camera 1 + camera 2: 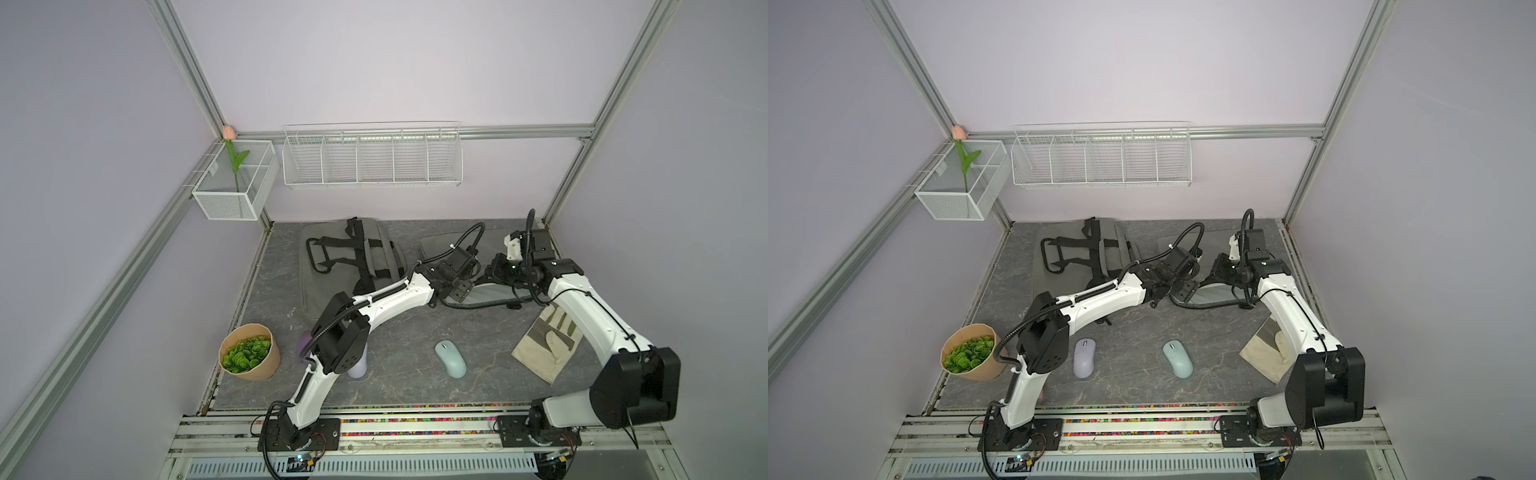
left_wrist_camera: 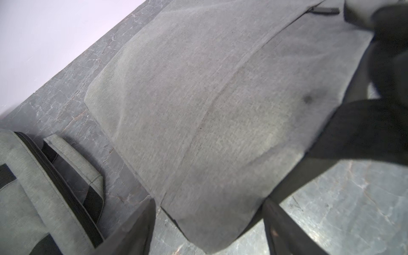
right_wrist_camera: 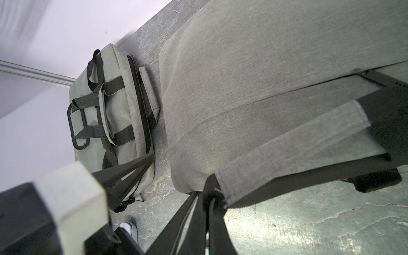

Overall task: Put the mouse into the laptop bag
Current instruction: Open the zippered laptop bag at the center of the board.

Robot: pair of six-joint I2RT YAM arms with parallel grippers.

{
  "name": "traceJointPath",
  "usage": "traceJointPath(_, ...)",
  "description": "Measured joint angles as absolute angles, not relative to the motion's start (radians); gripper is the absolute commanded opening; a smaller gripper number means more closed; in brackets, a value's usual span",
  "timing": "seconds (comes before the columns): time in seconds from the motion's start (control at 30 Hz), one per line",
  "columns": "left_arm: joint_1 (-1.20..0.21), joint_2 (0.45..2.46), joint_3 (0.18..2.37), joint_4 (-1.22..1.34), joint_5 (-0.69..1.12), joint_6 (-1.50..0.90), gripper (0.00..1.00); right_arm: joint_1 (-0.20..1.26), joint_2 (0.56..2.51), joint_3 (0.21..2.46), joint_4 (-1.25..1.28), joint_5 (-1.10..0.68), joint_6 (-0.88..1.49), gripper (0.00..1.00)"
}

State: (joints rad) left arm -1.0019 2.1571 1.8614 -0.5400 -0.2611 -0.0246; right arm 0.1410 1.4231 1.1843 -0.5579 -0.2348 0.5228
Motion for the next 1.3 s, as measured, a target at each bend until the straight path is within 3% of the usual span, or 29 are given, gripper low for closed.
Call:
traceJointPath(0.4,-1.045,2.197,1.900,-0.585,-0.321,0.010,0.77,0.118,1.417,1.197,-0.561,-0.263,0.523,0.06)
traceJointPath(0.5,-1.049,2.222,1.930,-0.593,-0.373,0.010,0.63,0.114,1.415,1.197,-0.561,-0.270,0.523,0.06)
traceJointPath(0.73,-1.048,2.289,2.006,-0.616,-0.439,0.021,0.04,0.111,1.402,1.197,-0.562,-0.279,0.523,0.06)
traceJointPath(0.77,-1.048,2.289,2.008,-0.616,-0.442,0.020,0.00,0.111,1.402,1.197,-0.563,-0.279,0.523,0.06)
traceJointPath(0.87,-1.051,2.289,2.011,-0.620,-0.440,0.017,0.00,0.111,1.402,1.197,-0.563,-0.284,0.523,0.06)
traceJointPath(0.93,-1.050,2.289,2.011,-0.620,-0.429,0.013,0.00,0.111,1.402,1.197,-0.563,-0.286,0.523,0.13)
traceJointPath(1.0,-1.049,2.285,2.009,-0.620,-0.411,0.009,0.00,0.111,1.398,1.191,-0.554,-0.288,0.522,0.31)
traceJointPath(1.13,-1.047,2.276,2.008,-0.638,-0.371,-0.002,0.00,0.111,1.351,1.128,-0.508,-0.297,0.520,0.54)
traceJointPath(1.3,-1.040,2.273,2.012,-0.653,-0.307,-0.026,0.00,0.111,1.251,1.002,-0.484,-0.271,0.501,0.64)
